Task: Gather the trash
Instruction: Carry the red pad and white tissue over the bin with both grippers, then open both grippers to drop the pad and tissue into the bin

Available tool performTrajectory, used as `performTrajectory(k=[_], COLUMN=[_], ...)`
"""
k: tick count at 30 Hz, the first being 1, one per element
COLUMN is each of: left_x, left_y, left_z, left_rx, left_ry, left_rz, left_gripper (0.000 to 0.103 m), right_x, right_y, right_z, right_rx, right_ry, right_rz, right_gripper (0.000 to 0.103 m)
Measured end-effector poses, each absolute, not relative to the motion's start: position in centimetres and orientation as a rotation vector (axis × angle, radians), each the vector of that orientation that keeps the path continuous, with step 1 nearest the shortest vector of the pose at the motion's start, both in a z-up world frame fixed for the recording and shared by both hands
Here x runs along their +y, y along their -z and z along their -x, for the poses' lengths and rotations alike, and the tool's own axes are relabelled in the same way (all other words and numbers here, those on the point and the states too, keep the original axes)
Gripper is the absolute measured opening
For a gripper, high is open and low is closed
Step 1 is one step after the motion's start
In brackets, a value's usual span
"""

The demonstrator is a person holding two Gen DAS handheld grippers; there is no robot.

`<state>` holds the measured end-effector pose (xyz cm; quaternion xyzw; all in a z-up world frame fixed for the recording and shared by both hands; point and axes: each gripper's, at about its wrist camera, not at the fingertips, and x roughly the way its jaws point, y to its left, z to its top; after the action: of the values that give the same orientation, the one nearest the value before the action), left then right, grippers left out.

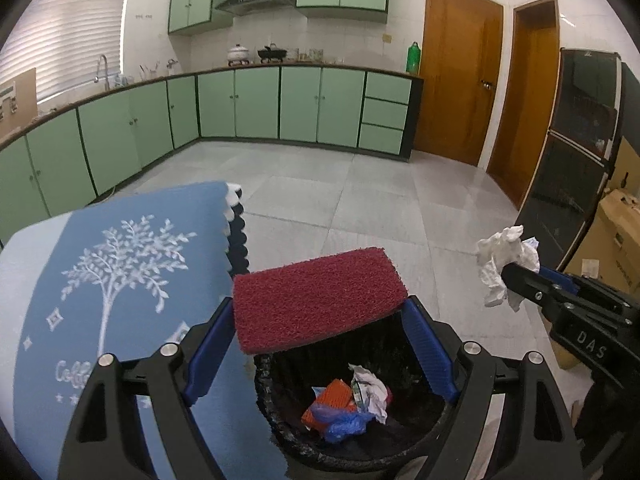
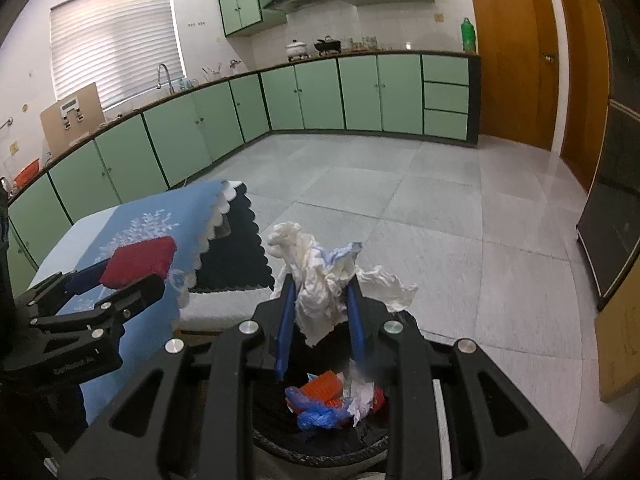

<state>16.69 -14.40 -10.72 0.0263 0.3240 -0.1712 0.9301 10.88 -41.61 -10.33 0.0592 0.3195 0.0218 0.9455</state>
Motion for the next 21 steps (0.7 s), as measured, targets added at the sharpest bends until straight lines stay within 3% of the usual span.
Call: performTrajectory(k=[12,21], left_x=[-16.8,-17.5], left_y=[14.3,15.7], left_z=[-20.2,-21.8], left_rx=[0.732,0.777], left_ry=[0.387,0.423], left_rz=[-0.076,-0.072], left_gripper=[0.082,0.085], right_x=[-42.9,-43.8], right_y=[14.5,16.9], right_z=[-14.4,-16.1], right_rx=[0.734,0.787], right_ry=[-0.028,-0.011], right_rz=[-0.139,-0.15], right_gripper=[0.026,0.05])
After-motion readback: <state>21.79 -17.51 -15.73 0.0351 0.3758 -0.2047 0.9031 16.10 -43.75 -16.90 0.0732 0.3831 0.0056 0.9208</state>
